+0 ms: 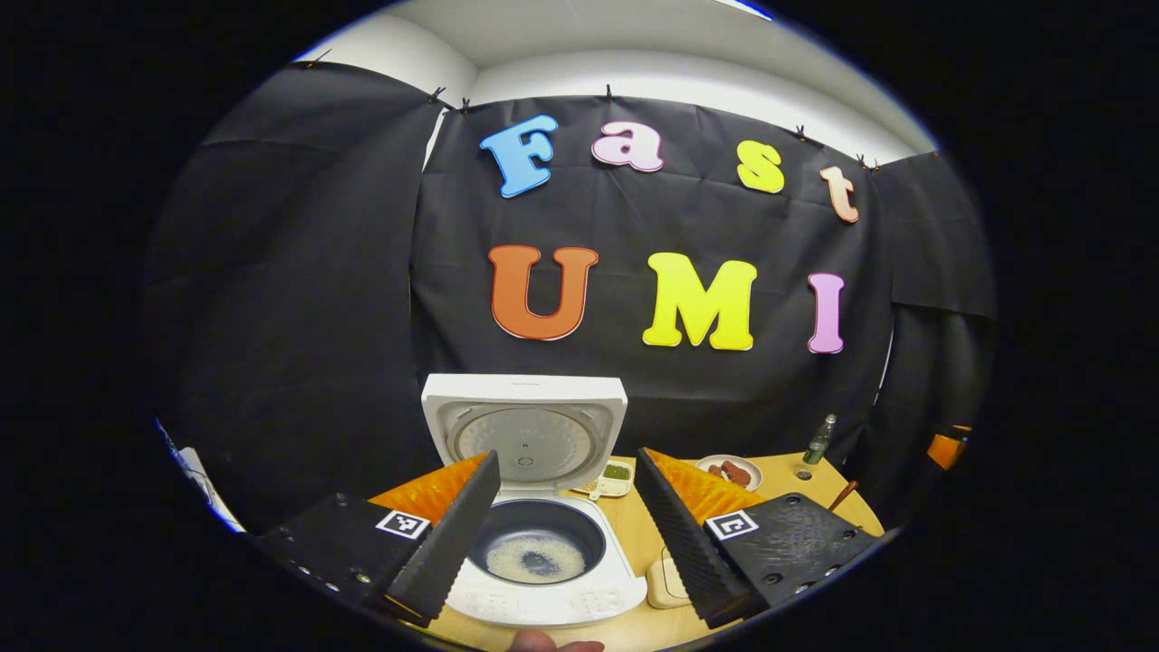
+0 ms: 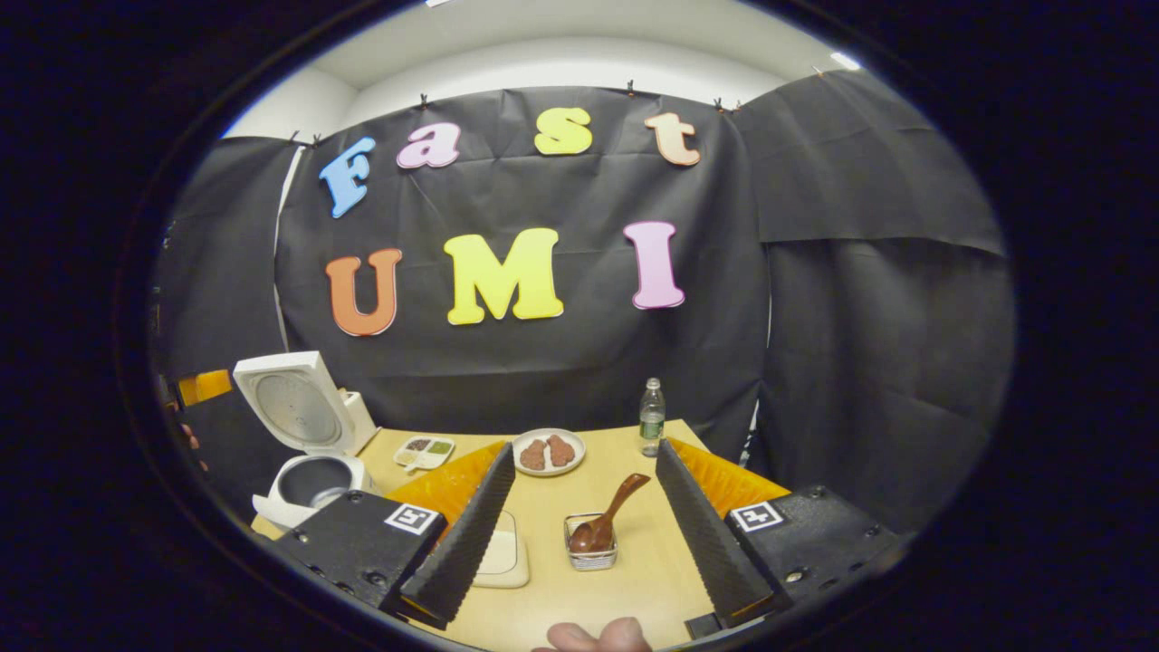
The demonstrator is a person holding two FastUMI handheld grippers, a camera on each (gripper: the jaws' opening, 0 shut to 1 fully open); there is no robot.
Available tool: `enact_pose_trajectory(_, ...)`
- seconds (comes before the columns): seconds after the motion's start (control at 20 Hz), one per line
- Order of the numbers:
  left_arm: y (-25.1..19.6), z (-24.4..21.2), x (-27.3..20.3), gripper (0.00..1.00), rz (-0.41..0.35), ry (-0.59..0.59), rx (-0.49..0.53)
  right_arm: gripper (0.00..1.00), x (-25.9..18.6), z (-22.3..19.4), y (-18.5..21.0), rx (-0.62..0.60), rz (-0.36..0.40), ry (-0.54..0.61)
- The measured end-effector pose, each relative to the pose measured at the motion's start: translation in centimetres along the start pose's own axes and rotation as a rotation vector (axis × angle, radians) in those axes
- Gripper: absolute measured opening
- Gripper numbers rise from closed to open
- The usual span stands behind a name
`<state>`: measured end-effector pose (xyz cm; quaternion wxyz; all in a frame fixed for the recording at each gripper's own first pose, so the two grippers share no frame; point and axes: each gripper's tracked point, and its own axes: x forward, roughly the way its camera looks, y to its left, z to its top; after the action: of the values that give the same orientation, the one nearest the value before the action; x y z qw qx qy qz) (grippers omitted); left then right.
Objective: Close the left gripper, press the button to open the rice cooker; take a wooden spoon from the chopstick holder with the right hand, scoop a spoonful of rice and pour it into the rice cooker, then put the wooden spoon back into the chopstick holder.
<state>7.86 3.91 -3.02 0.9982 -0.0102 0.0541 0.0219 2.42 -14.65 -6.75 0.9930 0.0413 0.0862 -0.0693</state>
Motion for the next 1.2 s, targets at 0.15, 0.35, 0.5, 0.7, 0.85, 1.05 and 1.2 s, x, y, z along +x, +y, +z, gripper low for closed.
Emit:
enact_pose_trajectory(0.15,-0.7,1.1,-2.1,0.94,0.002,-0.039,-0.016,1.0,0.5,-0.7,-0.8,0.012,0.012,0.014)
enact_pose_trajectory(0.35,-1.4,1.5,-4.1,0.94,0.024,-0.07,-0.055,0.98,2.4,-2.8,-2.5,0.007,0.006,0.051)
enact_pose_trajectory(0.5,-2.3,1.3,-4.9,0.94,0.029,-0.063,-0.047,1.0,4.9,-5.7,-3.5,0.0,0.007,0.1)
enact_pose_trajectory(0.7,-4.6,2.3,-5.4,0.94,0.032,-0.092,-0.008,1.0,8.8,-9.4,-4.2,0.011,0.036,0.143)
enact_pose_trajectory(0.85,-6.6,2.8,-4.9,0.94,0.028,-0.093,0.0,1.0,12.4,-12.2,-4.3,0.02,0.076,0.181)
enact_pose_trajectory(1.05,-8.4,1.8,-4.1,0.94,0.032,-0.056,0.02,1.0,17.0,-15.8,-5.0,0.051,0.102,0.244)
enact_pose_trajectory(1.2,-9.2,1.0,-3.9,0.94,0.04,-0.031,0.033,1.0,20.0,-18.2,-5.8,0.079,0.099,0.293)
